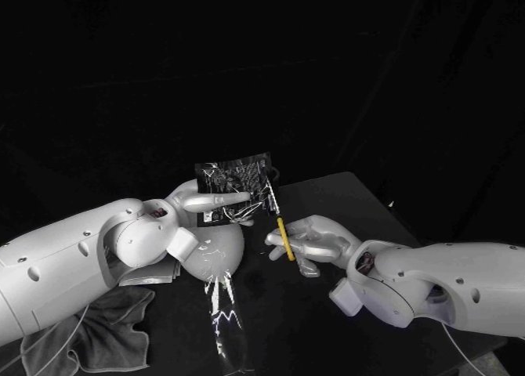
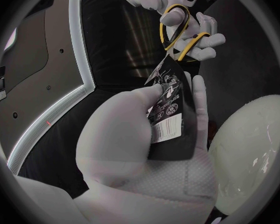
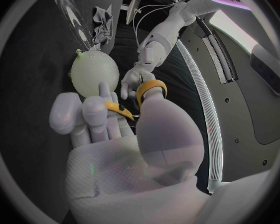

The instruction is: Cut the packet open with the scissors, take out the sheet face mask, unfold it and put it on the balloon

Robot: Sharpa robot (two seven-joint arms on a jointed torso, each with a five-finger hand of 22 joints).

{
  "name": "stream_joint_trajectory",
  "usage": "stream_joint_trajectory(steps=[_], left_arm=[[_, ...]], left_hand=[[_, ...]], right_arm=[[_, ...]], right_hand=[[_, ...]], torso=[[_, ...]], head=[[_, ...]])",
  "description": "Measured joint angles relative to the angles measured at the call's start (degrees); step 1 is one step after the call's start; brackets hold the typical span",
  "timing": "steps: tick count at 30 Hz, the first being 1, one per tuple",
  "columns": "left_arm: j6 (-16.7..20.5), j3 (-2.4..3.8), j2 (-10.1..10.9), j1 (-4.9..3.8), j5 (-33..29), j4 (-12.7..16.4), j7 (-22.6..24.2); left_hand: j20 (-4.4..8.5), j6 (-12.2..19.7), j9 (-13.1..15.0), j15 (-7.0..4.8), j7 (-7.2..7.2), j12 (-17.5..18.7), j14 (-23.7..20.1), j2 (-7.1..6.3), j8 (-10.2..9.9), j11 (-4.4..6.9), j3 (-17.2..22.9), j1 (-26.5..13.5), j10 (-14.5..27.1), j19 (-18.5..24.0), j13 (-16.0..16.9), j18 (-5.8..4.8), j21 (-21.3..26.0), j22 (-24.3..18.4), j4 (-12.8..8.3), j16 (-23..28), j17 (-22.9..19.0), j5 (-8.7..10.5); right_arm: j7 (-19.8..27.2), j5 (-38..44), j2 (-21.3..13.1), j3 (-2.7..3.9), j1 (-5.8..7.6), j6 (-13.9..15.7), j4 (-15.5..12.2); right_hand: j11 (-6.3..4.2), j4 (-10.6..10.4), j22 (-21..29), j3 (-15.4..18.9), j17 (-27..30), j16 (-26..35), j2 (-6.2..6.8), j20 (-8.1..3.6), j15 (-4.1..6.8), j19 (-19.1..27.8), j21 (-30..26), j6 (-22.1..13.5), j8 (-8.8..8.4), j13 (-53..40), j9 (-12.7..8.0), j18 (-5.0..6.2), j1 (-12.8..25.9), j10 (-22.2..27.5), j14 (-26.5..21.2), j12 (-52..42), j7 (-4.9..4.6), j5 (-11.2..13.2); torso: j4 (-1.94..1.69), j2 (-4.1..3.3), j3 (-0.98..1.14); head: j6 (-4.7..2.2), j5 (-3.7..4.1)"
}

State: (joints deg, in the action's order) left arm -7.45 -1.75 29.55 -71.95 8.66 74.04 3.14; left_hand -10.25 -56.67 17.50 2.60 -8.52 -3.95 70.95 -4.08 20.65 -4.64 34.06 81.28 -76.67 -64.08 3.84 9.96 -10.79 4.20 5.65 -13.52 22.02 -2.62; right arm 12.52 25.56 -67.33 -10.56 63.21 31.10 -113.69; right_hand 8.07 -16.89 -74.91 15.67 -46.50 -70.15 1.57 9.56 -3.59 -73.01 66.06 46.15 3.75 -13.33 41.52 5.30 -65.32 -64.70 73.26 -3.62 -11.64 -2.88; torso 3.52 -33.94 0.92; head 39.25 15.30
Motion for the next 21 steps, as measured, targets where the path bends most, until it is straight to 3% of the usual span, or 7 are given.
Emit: stream_joint_trajectory(steps=[3, 5, 21], left_arm=[[0.0, -0.01, 0.0, 0.00, 0.0, -0.1, 0.0], [0.0, -0.01, 0.0, 0.02, 0.1, -0.1, 0.0], [-1.0, -0.07, 0.2, 0.07, 0.2, -0.1, 0.2]], left_hand=[[0.00, 0.0, 0.0, 0.00, 0.00, 0.0, 0.0, -0.01, 0.1, 0.00, 0.2, 0.0, 0.0, 0.0, 0.0, -0.01, 0.0, 0.0, -0.2, 0.0, 0.0, 0.00], [0.00, 0.0, 0.0, 0.00, 0.00, 0.0, 0.0, -0.01, 0.1, 0.00, 0.2, 0.0, 0.0, 0.0, 0.0, -0.03, 0.0, 0.0, -0.2, 0.0, 0.0, 0.00], [0.00, 0.0, 0.0, 0.00, 0.25, 0.0, 0.0, -0.02, 0.1, -0.09, 0.1, 0.0, 0.1, 0.0, 0.0, -0.14, 0.0, 0.0, -0.1, 0.0, 0.1, 0.02]], right_arm=[[0.0, 0.0, -0.1, 0.01, 0.01, -0.2, 0.0], [-0.1, 0.0, -0.1, 0.02, 0.02, -0.3, 0.1], [-0.1, -0.9, 0.0, 0.11, 0.96, -1.5, 1.2]], right_hand=[[0.14, -0.1, 0.0, -2.7, 0.8, 0.3, 1.92, 0.19, -0.20, 0.6, -0.8, -0.4, 0.00, 1.3, -0.4, -0.01, 1.2, 0.4, -0.4, 0.0, 0.13, 0.0], [0.14, -0.1, 0.0, -3.4, 1.0, 0.3, 2.45, 0.19, -0.29, 0.6, -0.8, -0.4, 0.01, 1.8, -0.5, -0.01, 1.8, 0.5, -0.5, 0.0, 0.06, 0.0], [0.34, -0.2, 0.0, -4.4, 1.9, 0.4, 3.11, 0.39, -0.29, 1.2, -1.6, -0.6, 0.02, 2.8, -0.7, -0.03, 2.4, 0.7, -0.9, 0.0, -0.13, 0.0]], torso=[[0.01, 0.01, -0.01], [0.01, 0.03, -0.01], [-0.03, 0.04, 0.03]], head=[[0.00, 0.06], [0.00, 0.11], [-0.03, 0.15]])
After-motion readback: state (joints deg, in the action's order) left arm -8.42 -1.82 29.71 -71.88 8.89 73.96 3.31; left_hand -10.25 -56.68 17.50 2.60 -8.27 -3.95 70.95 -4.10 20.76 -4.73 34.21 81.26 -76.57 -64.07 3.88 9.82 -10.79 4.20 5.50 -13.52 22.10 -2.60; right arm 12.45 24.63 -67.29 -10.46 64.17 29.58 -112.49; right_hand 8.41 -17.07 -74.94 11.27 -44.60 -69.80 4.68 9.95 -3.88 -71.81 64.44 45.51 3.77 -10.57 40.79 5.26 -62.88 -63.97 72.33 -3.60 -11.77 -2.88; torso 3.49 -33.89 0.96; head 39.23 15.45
